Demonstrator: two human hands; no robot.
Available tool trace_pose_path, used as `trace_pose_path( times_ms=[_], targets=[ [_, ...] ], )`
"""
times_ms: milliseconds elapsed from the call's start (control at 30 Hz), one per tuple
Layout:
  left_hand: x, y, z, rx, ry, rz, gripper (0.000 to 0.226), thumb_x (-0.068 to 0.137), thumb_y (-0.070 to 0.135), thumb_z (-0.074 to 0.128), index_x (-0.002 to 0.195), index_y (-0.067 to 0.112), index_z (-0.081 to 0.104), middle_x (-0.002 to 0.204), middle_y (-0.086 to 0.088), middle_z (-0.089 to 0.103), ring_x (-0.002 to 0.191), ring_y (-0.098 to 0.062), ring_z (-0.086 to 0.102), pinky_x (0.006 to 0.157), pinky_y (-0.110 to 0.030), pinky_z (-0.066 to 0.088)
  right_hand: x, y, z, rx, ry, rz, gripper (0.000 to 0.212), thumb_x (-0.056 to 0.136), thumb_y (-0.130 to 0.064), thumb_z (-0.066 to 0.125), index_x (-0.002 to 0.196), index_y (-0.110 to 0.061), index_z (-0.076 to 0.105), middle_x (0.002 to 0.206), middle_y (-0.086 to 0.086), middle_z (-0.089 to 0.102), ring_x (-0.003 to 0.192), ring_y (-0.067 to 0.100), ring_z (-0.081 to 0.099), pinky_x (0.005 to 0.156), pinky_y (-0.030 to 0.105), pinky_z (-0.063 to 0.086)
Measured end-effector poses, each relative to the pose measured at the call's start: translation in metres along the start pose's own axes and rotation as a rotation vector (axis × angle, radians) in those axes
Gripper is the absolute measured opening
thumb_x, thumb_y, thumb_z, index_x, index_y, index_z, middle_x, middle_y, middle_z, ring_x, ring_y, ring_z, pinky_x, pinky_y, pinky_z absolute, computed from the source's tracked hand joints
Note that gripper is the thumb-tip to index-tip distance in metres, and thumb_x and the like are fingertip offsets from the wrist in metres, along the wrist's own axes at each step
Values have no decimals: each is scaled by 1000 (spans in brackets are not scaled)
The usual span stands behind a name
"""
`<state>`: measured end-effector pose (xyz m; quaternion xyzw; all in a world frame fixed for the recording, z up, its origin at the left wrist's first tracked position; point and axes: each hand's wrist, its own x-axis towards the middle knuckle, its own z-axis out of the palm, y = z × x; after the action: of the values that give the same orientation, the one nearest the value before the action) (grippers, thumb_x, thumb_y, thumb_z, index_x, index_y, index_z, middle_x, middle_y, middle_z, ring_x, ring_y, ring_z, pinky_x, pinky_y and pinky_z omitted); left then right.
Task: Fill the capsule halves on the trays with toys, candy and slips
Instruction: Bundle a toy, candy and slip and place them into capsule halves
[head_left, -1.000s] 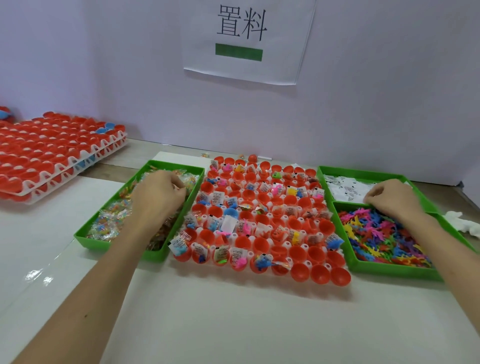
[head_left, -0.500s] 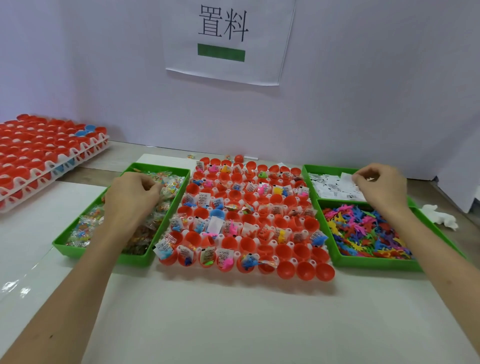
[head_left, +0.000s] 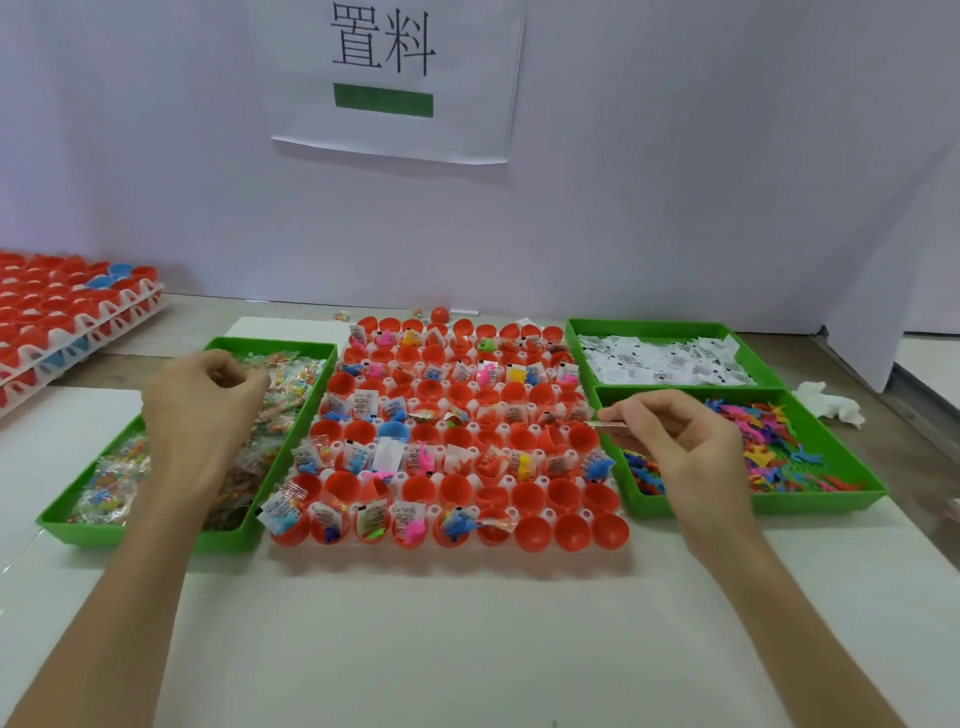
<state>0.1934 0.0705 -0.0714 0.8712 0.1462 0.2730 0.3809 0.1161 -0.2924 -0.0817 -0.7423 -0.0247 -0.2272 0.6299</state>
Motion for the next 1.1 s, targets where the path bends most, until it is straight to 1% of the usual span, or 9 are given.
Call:
trace_pose_path(
  times_ms=[167, 267, 367, 533, 633, 733, 833, 933, 1100],
  targets=[
    [-14, 5, 0, -107, 37, -30, 18, 84, 15, 67, 66, 18, 67, 70, -1, 70, 70, -17, 66, 74, -35, 51, 3, 1, -5, -80, -15, -15, 21, 79, 3, 78, 91, -15, 74, 89, -4, 77, 85, 12, 73, 78, 18, 56],
    [-12, 2, -4, -132, 62, -65, 14, 83, 24, 66, 70, 19, 67, 78, -9, 72, 71, -29, 68, 78, -45, 57, 4, 2, -9, -88, -6, -16, 26, 77, 3, 80, 95, -15, 74, 93, -3, 76, 87, 14, 72, 78, 19, 56],
    [-8, -1, -11, -106, 125, -76, 16, 78, 30, 64, 69, 18, 62, 90, -21, 66, 82, -40, 65, 82, -53, 55, 4, 2, -10, -95, 12, -36, 28, 77, 3, 80, 91, -20, 73, 89, -2, 76, 84, 15, 73, 77, 20, 57],
    [-16, 1, -15, -159, 137, -59, 23, 78, 23, 66, 62, 11, 54, 70, -12, 66, 74, -37, 66, 80, -47, 53, 1, -1, -7, -127, 6, -55, 27, 78, 3, 80, 87, -20, 73, 84, -5, 75, 80, 12, 72, 74, 19, 57],
    [-15, 1, -13, -144, 138, -44, 20, 77, 11, 68, 62, 13, 56, 71, -13, 66, 71, -39, 67, 76, -44, 53, 0, -2, -6, -143, -7, -70, 26, 79, 2, 79, 87, -22, 73, 84, -7, 75, 80, 10, 71, 74, 17, 56],
    [-13, -3, -12, -106, 138, -32, 10, 77, 6, 70, 78, 12, 63, 92, -15, 70, 72, -40, 66, 76, -47, 56, -1, -3, -6, -169, -6, -71, 26, 80, 1, 78, 84, -23, 73, 82, -7, 74, 79, 10, 71, 73, 18, 57],
    [-13, -6, -11, -117, 75, -60, 38, 81, 2, 71, 115, 18, 66, 115, -7, 68, 81, -29, 66, 75, -43, 56, -3, -2, -5, -184, 0, -60, 25, 81, 2, 77, 83, -23, 73, 81, -6, 74, 79, 13, 71, 74, 22, 58],
    [-12, -8, -11, -161, 31, -77, 46, 84, -2, 67, 124, 20, 63, 105, -5, 69, 86, -24, 68, 69, -41, 58, -1, -1, -6, -189, 2, -60, 25, 82, 2, 77, 82, -23, 73, 80, -5, 74, 79, 15, 71, 74, 24, 58],
    [-10, -9, -6, -119, -3, -50, 39, 88, 1, 70, 124, 16, 66, 95, -6, 68, 80, -22, 65, 62, -29, 50, -1, 1, -6, -194, -1, -53, 24, 82, 3, 76, 82, -21, 73, 79, -5, 74, 79, 15, 71, 74, 25, 58]
  ],
)
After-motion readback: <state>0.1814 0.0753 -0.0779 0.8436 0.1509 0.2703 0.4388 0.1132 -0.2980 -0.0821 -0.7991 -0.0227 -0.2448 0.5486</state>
